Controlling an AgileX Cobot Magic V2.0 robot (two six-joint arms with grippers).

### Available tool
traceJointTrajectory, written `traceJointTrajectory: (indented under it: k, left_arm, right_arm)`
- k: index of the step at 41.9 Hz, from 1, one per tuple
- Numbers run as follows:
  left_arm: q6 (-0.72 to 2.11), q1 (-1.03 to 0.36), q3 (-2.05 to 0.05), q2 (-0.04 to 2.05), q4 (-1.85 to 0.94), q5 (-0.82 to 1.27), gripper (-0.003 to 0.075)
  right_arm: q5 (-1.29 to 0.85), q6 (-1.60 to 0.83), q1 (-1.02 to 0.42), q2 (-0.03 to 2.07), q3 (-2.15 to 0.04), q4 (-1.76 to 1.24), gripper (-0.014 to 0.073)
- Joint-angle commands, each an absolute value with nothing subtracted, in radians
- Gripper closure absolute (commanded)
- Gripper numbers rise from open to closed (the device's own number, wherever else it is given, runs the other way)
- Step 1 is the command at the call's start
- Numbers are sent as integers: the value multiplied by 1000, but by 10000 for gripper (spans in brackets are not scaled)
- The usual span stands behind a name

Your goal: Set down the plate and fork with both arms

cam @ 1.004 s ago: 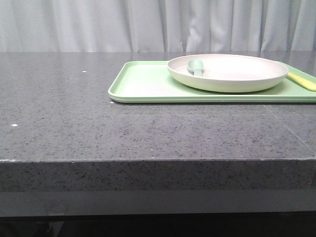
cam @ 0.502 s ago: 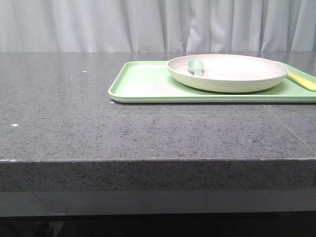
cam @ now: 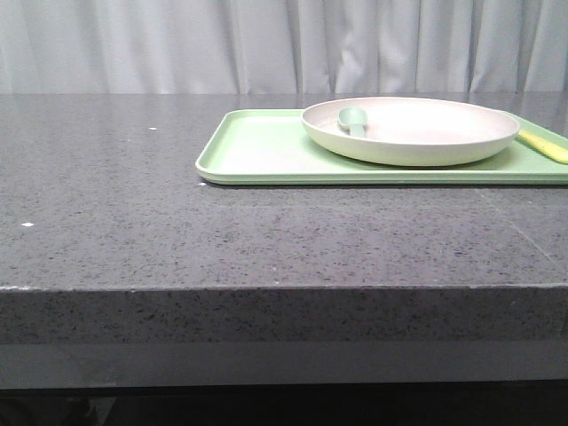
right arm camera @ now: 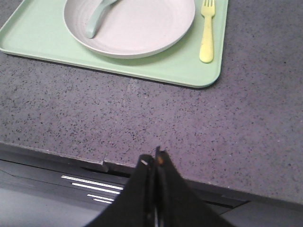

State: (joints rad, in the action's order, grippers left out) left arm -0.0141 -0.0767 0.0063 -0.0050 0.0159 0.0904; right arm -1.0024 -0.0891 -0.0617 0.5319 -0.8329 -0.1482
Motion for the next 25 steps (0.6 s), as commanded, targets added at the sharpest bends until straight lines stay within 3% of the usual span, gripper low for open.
traceJointTrajectory:
  k: [1,15,25]
  left_arm:
    - [-15,-83,9,-28,10,6,738]
    - [-15,-83,9,-28,10,6,738]
    - [-15,-83,9,-28,10,8,738]
  right_arm:
    - [-934,-92,-63,536,-856,-147,685]
    - [-934,-93,-63,536,-856,-141,685]
    - [-584,-93,-63,402,-629,-20,685]
